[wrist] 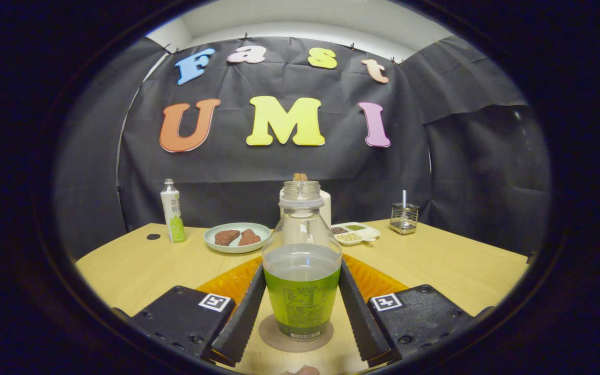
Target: Take the bottle from table, then pour the juice into the cup, finally place the bottle on the coaster
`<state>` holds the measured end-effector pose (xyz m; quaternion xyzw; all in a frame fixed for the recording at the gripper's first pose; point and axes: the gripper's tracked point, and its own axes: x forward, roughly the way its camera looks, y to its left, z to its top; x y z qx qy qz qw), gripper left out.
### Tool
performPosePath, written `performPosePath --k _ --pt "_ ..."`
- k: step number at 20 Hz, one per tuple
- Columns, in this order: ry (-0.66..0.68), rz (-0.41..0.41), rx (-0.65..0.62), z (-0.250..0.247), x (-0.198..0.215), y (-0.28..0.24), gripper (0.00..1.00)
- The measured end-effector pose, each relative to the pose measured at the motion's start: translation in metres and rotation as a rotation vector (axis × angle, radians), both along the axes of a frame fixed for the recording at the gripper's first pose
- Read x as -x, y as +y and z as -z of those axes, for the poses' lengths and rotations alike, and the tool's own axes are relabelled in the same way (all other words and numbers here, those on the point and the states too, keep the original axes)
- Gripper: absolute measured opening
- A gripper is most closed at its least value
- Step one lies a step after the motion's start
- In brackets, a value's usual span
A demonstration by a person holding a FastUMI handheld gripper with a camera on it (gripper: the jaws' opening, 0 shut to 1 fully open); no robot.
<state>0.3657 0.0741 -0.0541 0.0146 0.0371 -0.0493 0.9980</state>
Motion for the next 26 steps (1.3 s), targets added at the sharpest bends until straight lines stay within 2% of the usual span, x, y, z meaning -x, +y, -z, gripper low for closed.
performPosePath --k 5,8,13,16,26 --pt "0.018 -0.023 0.027 -0.001 0.002 0.003 0.85" --pt "0.047 -0.046 0.036 0.002 0.005 0.006 0.99" --pt "0.057 -0.052 0.043 -0.008 0.023 0.004 1.0" --pt "0.052 -0.02 0.068 -0.018 0.041 -0.002 1.0" --pt "0.001 -0.025 0.054 -0.064 0.133 -0.001 1.0"
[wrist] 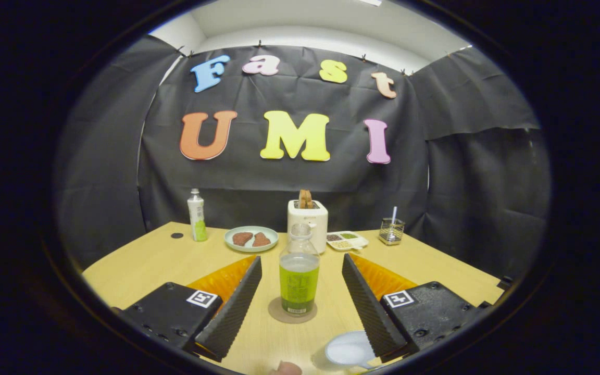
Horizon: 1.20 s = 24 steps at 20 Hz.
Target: Take the bottle from table, then pour the juice into the cup, finally place the bottle on the coaster
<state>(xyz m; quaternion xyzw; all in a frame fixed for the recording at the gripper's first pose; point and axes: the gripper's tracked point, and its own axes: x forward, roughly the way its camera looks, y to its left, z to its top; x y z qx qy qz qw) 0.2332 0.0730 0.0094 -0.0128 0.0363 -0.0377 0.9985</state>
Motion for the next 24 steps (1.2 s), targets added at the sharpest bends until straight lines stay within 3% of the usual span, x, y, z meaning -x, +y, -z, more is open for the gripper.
performPosePath --k 3,12,15,17,24 --pt "-0.023 0.008 0.003 -0.019 0.036 -0.011 1.0" --pt "-0.117 -0.065 -0.001 -0.068 0.139 -0.029 1.0" --pt "-0.084 -0.033 0.004 -0.057 0.156 -0.043 1.0" --pt "-0.077 -0.06 -0.029 -0.058 0.162 -0.036 1.0" --pt "-0.027 -0.045 0.04 -0.044 0.186 -0.037 1.0"
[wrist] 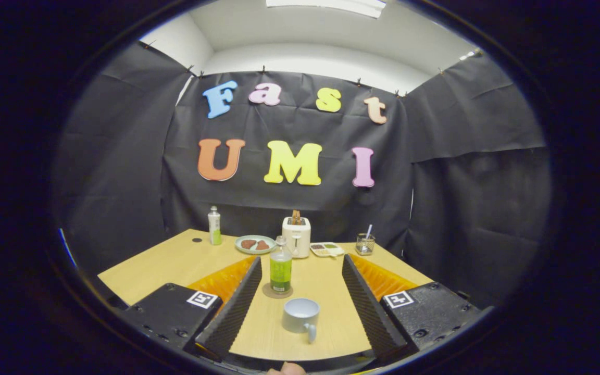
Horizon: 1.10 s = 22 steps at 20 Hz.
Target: Take the bottle from table, then pour the juice into the cup, finally place the bottle on the coaster
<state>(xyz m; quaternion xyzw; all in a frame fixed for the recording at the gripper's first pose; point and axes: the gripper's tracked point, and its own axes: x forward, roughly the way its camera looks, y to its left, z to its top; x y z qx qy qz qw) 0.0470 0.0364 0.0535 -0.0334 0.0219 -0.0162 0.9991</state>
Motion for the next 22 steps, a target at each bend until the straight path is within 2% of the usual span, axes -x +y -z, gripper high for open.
performPosePath --k 2,8,22 --pt "0.01 -0.009 0.008 0.002 0.004 0.003 1.0" --pt "-0.068 0.006 0.061 0.0 0.02 0.011 1.0" --pt "-0.106 -0.012 -0.032 0.002 0.032 0.005 1.0"
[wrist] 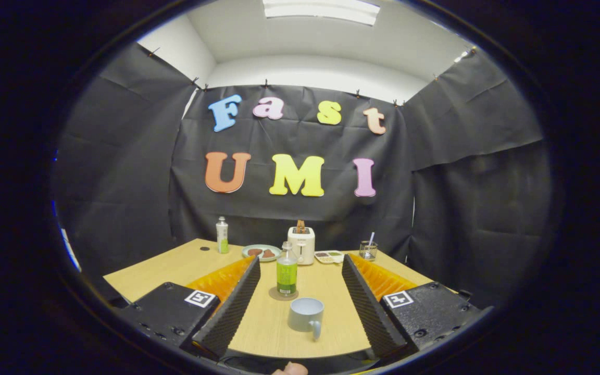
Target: Take the bottle from table, then pour the juice into the cup, finally place the bottle on the coaster
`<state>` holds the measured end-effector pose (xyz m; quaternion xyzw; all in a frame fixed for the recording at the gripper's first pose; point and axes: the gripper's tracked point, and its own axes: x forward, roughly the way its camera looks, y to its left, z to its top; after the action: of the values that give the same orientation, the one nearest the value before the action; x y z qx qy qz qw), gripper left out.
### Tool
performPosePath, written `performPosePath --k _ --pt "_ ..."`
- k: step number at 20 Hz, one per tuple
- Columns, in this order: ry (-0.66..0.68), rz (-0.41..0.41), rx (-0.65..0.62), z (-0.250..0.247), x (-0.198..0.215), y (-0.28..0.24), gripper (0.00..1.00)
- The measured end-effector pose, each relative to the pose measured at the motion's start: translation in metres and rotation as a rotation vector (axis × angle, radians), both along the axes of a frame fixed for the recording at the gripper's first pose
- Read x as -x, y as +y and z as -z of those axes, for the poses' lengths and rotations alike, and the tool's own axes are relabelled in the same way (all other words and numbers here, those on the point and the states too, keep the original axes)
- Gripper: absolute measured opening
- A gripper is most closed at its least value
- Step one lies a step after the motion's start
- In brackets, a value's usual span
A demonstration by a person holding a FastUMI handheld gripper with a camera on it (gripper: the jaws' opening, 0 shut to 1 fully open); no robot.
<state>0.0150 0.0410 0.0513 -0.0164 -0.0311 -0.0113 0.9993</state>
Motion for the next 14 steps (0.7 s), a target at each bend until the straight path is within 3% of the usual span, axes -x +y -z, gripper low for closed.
performPosePath --k 14 --pt "-0.003 -0.014 -0.043 0.0097 -0.0001 -0.0044 1.0"
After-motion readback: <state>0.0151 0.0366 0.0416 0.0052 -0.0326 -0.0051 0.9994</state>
